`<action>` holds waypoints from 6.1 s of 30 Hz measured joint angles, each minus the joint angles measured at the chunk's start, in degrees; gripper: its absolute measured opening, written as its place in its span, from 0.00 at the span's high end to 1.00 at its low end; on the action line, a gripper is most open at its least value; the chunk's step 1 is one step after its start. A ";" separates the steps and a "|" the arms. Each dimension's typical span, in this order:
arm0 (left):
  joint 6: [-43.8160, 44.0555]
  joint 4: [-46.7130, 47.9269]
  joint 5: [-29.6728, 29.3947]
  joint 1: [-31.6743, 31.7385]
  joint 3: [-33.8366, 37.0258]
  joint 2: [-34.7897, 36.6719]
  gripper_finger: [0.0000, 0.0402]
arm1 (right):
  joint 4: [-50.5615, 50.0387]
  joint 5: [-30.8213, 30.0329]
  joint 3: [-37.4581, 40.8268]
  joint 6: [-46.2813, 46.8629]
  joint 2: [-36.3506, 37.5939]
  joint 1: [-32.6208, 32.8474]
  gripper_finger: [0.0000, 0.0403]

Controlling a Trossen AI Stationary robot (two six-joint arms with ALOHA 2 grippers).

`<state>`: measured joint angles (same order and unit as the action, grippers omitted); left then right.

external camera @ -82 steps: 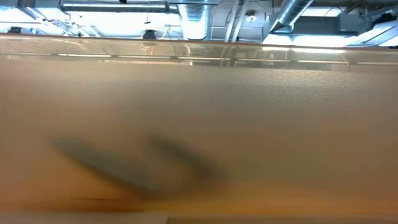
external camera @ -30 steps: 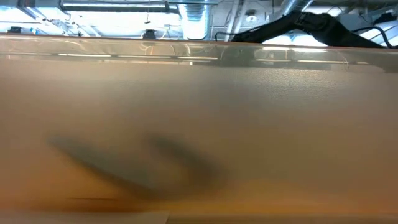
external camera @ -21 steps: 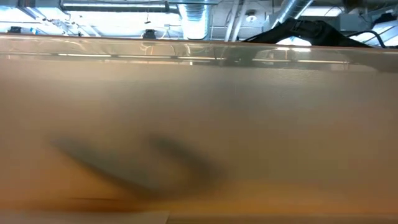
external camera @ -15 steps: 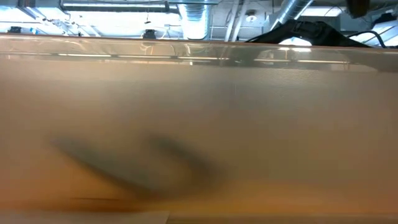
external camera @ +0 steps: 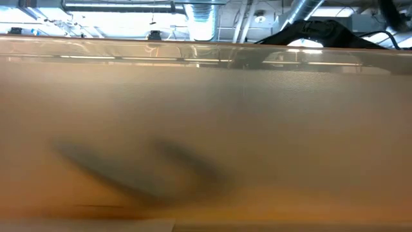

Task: Pick & Place Food Item
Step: Put the black spoon into the orange bin

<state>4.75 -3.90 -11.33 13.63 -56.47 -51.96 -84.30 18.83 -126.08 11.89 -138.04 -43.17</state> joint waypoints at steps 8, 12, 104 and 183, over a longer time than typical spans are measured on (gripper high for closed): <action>0.17 0.00 0.00 0.00 0.00 0.00 0.74 | 2.20 2.10 4.09 1.65 -0.11 -0.69 0.64; 0.17 0.00 0.00 0.00 0.00 0.00 0.74 | 3.85 1.88 5.31 2.15 -0.07 -0.82 0.64; 0.20 0.02 0.00 0.70 -0.02 -0.02 0.74 | 15.14 4.79 12.79 -0.92 7.41 1.86 1.00; 6.23 2.62 -1.18 -1.36 -0.14 -1.59 0.74 | 19.95 -2.13 14.00 -26.93 29.37 48.96 1.00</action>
<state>10.98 -1.28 -12.51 12.27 -56.61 -53.56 -64.35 16.70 -112.08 -15.04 -108.66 5.79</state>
